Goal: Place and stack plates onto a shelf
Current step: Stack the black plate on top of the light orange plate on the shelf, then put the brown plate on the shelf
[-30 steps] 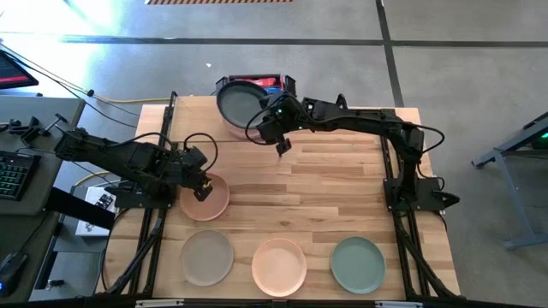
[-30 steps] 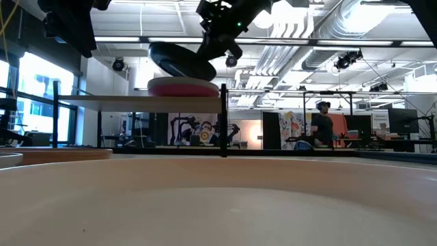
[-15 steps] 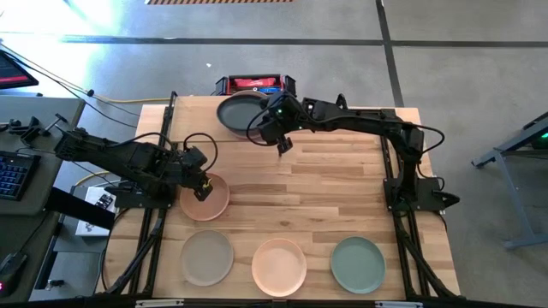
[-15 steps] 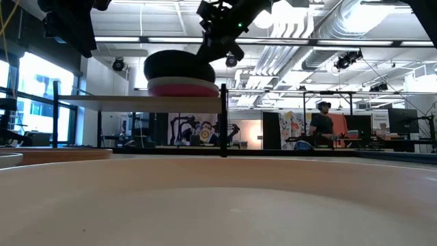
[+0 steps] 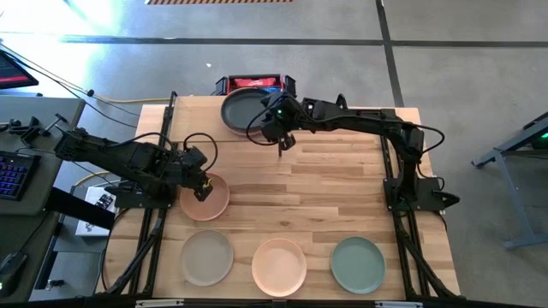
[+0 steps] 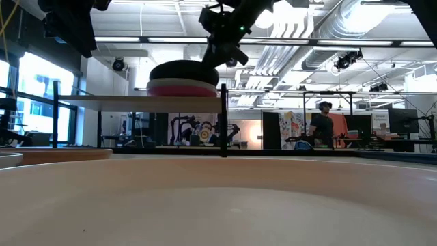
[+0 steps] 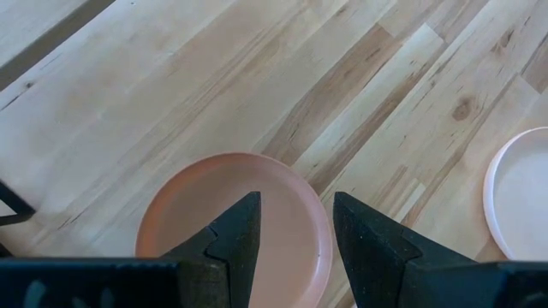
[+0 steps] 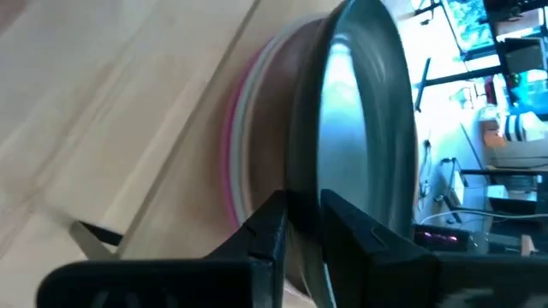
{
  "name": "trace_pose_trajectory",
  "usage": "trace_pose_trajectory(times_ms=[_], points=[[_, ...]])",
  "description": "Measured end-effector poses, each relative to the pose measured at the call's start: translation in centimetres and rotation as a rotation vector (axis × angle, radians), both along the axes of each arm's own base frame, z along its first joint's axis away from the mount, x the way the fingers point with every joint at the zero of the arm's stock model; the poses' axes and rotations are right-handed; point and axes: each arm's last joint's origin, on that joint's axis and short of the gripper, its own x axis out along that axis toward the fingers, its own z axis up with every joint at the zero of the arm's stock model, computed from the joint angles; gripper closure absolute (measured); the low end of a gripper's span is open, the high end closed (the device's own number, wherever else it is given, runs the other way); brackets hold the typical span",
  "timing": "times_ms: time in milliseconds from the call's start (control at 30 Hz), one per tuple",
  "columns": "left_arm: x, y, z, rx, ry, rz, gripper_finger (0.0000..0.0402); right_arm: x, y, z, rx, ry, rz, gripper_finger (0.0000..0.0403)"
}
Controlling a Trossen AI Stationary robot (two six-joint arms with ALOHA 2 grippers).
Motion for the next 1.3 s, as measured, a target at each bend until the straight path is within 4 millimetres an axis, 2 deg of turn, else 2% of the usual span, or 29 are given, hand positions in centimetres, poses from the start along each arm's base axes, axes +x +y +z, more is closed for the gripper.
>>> trace_pose_trajectory(times_ms=[600,767,967,1100,1300], points=[[0.0,0.0,0.0,-0.014,0.001,0.000,0.0266,-0.2,0.6,0.3,-0.031,0.024,-0.032,0.0327],[0.0,0.0,0.0,-0.024,-0.004,0.018,0.0266,-0.8,1.3,0.8,-0.013,0.016,-0.116,0.0327],[0.1,-0.2,-0.2,-0.121,-0.006,0.095,0.0266,-2.4,2.6,0.9,0.181,0.037,-0.304,0.0327],[0.6,-0.4,-0.5,-0.161,0.017,0.128,0.0266,-3.3,3.6,0.2,0.351,0.080,-0.478,0.0327],[2.2,-1.0,-1.9,-0.155,0.118,0.089,0.0266,-4.1,4.7,-0.4,0.528,0.168,-0.536,0.0327]])
